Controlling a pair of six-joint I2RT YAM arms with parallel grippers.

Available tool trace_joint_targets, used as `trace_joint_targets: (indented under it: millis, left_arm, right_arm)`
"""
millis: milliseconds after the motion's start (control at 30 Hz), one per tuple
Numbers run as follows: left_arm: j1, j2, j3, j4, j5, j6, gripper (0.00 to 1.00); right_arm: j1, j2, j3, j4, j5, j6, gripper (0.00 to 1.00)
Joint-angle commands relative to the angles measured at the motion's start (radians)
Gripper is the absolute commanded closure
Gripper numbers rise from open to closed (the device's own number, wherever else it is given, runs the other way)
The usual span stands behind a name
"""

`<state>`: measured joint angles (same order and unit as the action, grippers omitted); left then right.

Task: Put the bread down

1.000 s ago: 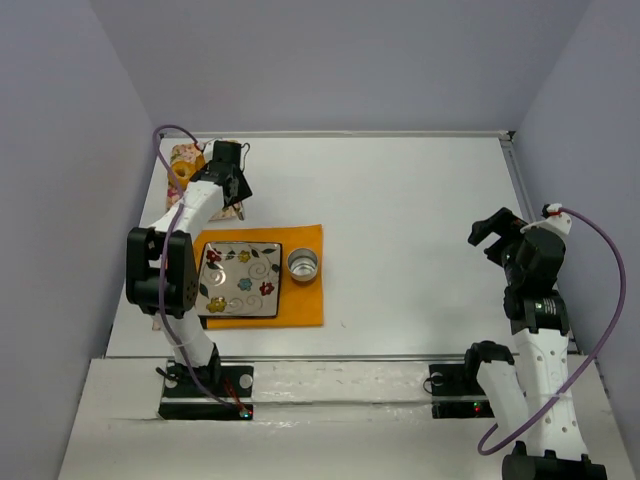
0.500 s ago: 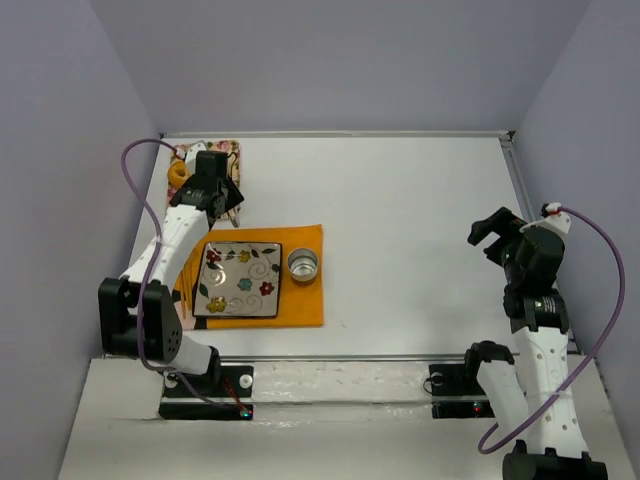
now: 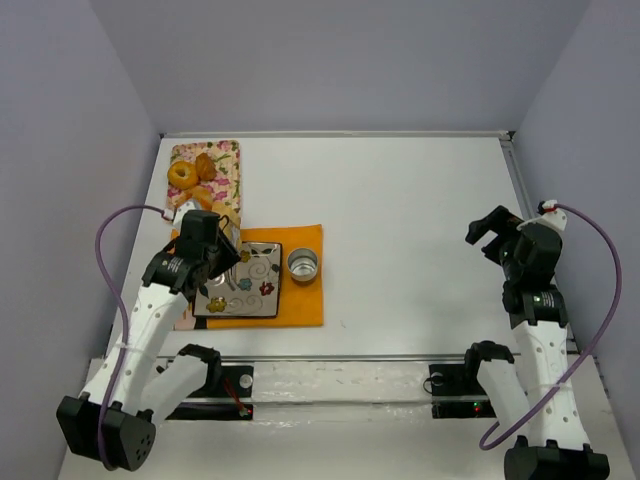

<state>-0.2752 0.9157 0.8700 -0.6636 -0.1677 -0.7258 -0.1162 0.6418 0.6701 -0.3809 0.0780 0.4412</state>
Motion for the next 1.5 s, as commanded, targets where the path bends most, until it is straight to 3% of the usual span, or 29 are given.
trace_joint_targets:
  millis: [0,233,467,633,667,833,900,1100,1300,1467]
  left_arm:
    - [-0.021,-0.063,-0.043,-0.144,0.106,-0.044,0.65]
    - [-0.03,-0.138,-0.126,-0.234,0.201,-0.044,0.65]
    - [-0.05,-0.202,-0.055,-0.389,0.184,-0.076,0.62]
    - [-0.05,-0.207,-0.062,-0.447,0.197,-0.064,0.49]
    - [-0.05,-0.206,-0.062,-0.452,0.198,-0.058,0.42]
    - [-0.05,-0.209,-0.046,-0.473,0.233,-0.032,0.25]
    - [-0.05,-0.209,-0.036,-0.473,0.246,-0.021,0.22]
    - [-0.05,-0.212,0.023,-0.473,0.237,-0.02,0.23]
    - [-0.05,-0.189,0.183,-0.475,0.178,-0.003,0.43]
    - [-0.05,-0.146,0.337,-0.475,0.119,0.023,0.43]
  right_arm:
    - [0.006,-0.016,-0.006,0.057,-0.006,-0.009,0.0]
    - [0.006,-0.013,-0.009,0.063,-0.004,-0.009,0.0]
    - [0.006,-0.007,-0.01,0.068,-0.011,-0.009,0.0]
    - [0.006,-0.011,-0.012,0.071,-0.009,-0.01,0.0]
    - [0.006,-0.008,-0.012,0.071,-0.009,-0.012,0.0]
    - [0.006,-0.013,-0.014,0.071,0.0,-0.015,0.0]
    - [0.006,-0.017,-0.014,0.071,0.0,-0.016,0.0]
    - [0.006,-0.018,-0.014,0.071,-0.003,-0.016,0.0]
    - [0.006,-0.007,-0.014,0.071,-0.003,-0.012,0.0]
    - [0.006,-0.007,-0.012,0.071,0.002,-0.013,0.0]
